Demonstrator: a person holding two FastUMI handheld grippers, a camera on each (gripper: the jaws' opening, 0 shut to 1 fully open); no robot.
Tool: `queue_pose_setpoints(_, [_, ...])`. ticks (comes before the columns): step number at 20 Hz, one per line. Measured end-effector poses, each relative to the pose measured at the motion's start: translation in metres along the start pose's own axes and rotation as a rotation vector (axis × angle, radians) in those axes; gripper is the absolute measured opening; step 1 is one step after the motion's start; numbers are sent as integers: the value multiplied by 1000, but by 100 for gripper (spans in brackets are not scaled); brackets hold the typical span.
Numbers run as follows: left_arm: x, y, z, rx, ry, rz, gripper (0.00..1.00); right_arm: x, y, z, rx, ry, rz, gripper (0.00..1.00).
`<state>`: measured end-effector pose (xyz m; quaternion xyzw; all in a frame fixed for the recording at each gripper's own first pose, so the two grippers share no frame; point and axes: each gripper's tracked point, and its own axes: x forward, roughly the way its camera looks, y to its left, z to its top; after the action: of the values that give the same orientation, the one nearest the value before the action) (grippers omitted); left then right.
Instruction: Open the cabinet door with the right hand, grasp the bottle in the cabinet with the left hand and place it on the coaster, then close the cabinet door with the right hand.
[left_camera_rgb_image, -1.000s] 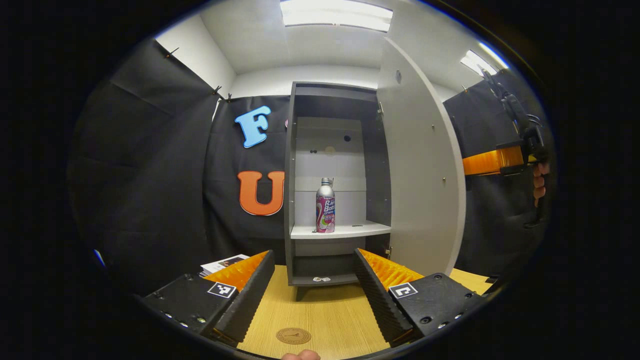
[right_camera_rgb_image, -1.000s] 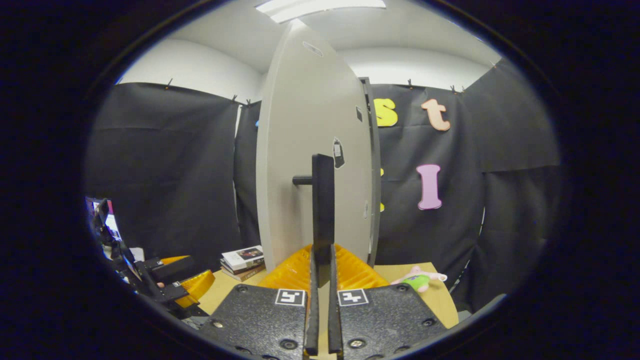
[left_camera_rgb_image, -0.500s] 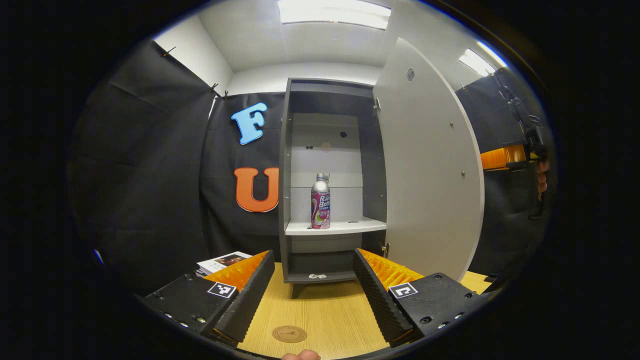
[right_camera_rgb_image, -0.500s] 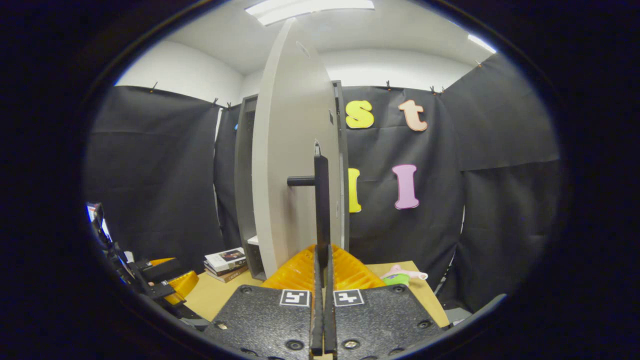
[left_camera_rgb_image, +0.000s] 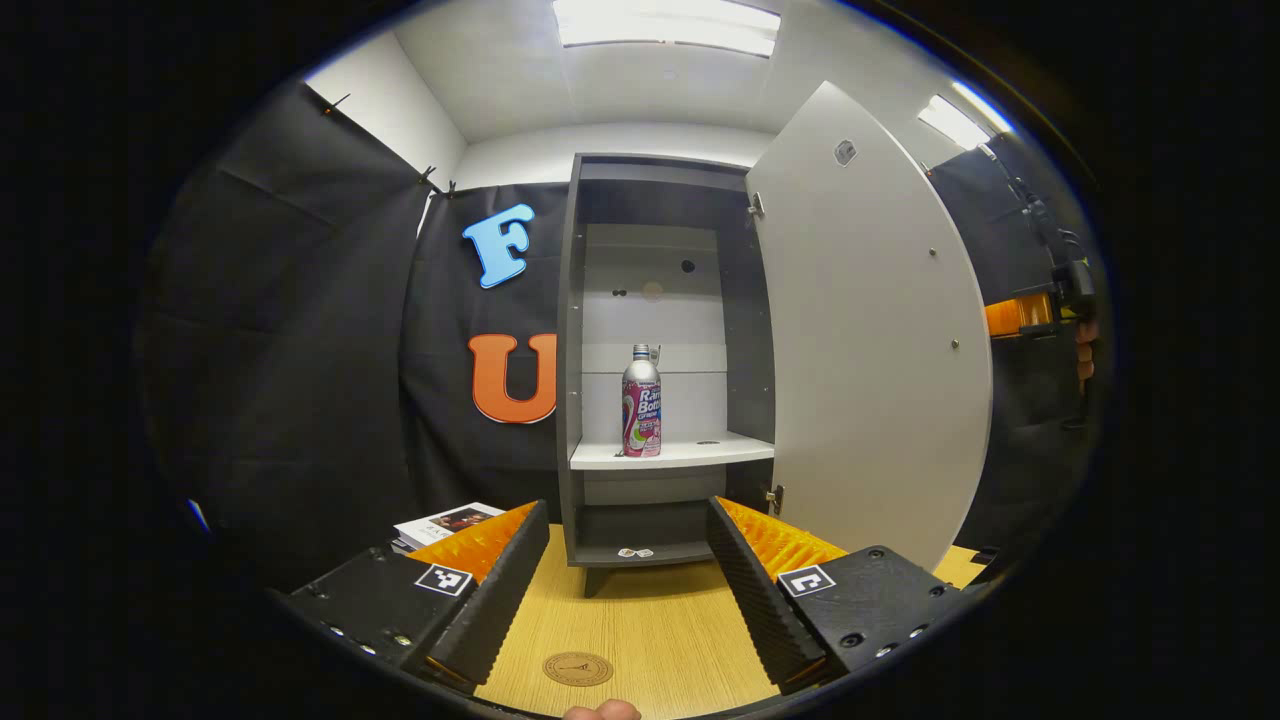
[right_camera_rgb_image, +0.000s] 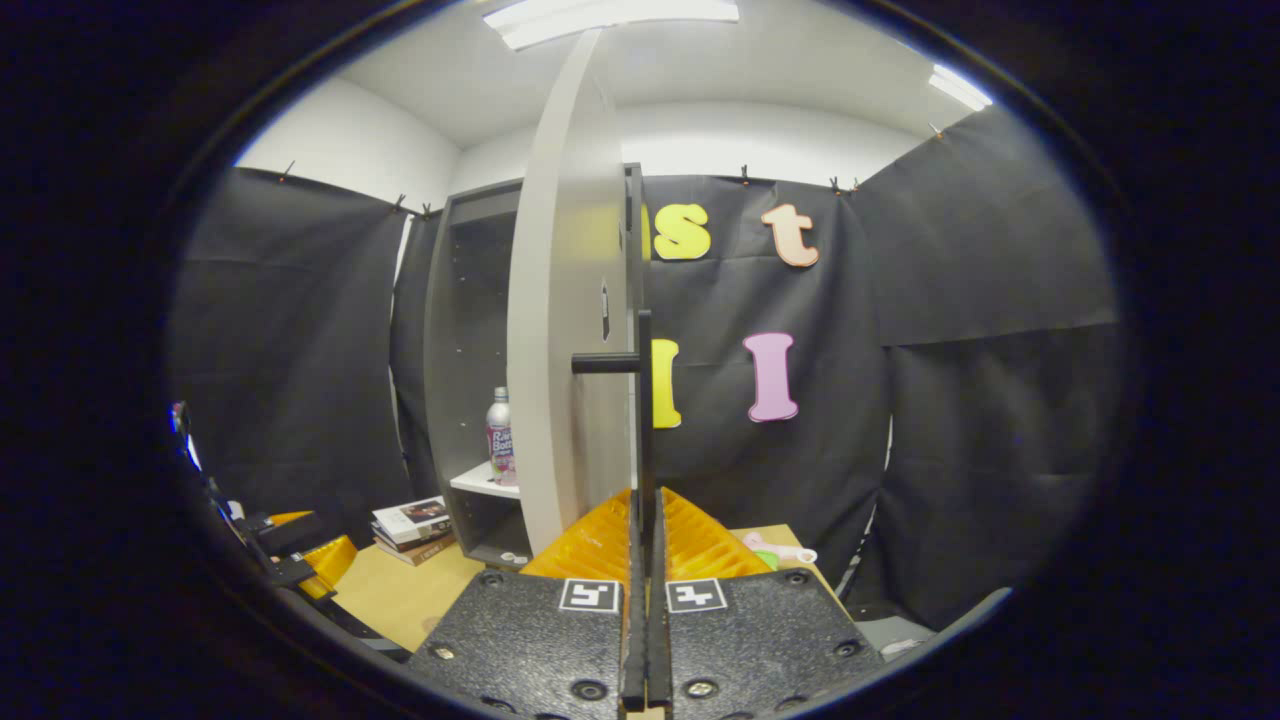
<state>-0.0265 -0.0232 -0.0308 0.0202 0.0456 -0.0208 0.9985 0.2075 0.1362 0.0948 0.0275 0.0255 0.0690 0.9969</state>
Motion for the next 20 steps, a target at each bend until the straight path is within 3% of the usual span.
queue_pose_setpoints(6, [15,-16,-6,-19,20,-28,95,-7,-5,-3,2,-21,17,4])
queue_pose_setpoints(9, [28,-30,-12,-60,43,-68,95,-26,-34,-13,-9,-53,-23,6])
queue_pose_setpoints(10, [34,-33,-10,-63,43,-77,95,-30,-45,-14,-10,-64,-53,26])
queue_pose_setpoints(12, [52,-37,-2,-47,30,-84,95,-35,-59,-20,-5,-71,-104,53])
queue_pose_setpoints(16, [103,-46,22,-23,-29,-103,95,-38,-68,-29,43,-68,-118,72])
queue_pose_setpoints(20, [168,-36,43,-64,-61,-83,95,-41,-77,-32,36,-66,-132,77])
